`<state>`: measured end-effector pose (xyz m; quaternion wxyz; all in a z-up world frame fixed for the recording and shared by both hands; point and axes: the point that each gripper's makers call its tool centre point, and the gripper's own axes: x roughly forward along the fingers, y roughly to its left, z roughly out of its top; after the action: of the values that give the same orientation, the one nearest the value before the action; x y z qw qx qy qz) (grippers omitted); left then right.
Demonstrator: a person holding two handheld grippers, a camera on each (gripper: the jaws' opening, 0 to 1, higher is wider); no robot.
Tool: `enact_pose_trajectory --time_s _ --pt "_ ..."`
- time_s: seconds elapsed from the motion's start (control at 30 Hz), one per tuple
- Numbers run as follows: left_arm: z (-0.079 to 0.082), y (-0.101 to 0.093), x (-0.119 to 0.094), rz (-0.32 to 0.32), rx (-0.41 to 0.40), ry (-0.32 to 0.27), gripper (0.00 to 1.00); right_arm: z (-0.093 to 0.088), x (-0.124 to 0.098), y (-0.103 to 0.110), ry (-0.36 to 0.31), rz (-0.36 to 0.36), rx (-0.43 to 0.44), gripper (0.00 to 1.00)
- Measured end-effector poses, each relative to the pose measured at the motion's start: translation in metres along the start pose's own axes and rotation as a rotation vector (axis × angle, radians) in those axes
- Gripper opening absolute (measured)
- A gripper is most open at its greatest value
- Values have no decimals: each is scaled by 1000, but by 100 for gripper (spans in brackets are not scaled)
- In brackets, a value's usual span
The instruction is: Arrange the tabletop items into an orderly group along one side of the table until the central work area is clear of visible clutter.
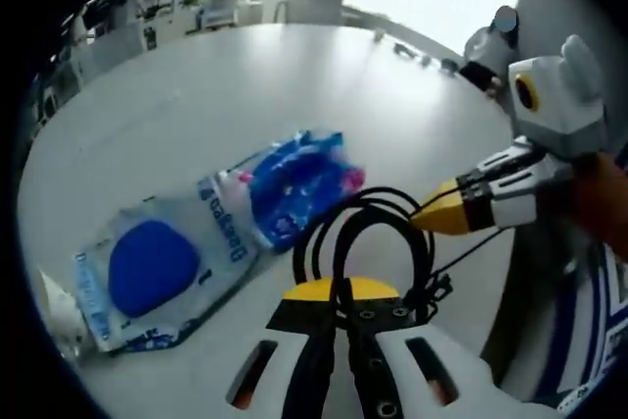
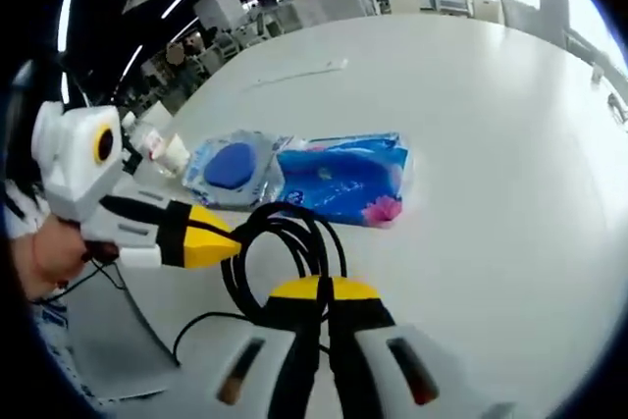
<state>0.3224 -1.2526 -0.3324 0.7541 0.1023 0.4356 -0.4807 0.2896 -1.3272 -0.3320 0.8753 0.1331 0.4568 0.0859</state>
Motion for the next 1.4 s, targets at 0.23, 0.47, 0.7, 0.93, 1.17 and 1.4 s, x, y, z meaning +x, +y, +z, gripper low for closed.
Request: enact_pose_trajectory --time_s 0.23,0.47,0.7,0.93,1.17,1.4 --pt "-6 3 5 0 2 18 0 -5 9 -2 17 4 6 0" --pt "-11 6 11 -11 -9 35 0 -10 17 -6 39 -1 9 0" --pt "-18 7 15 -3 30 42 0 -17 26 -10 51 12 14 0" --pt "-21 10 17 10 48 38 2 -21 29 -14 38 3 -11 8" --pt "-16 13 16 25 47 11 18 -22 28 -18 24 -10 -4 14" --pt "-12 11 6 21 57 -15 22 -17 13 -20 -28 -24 24 24"
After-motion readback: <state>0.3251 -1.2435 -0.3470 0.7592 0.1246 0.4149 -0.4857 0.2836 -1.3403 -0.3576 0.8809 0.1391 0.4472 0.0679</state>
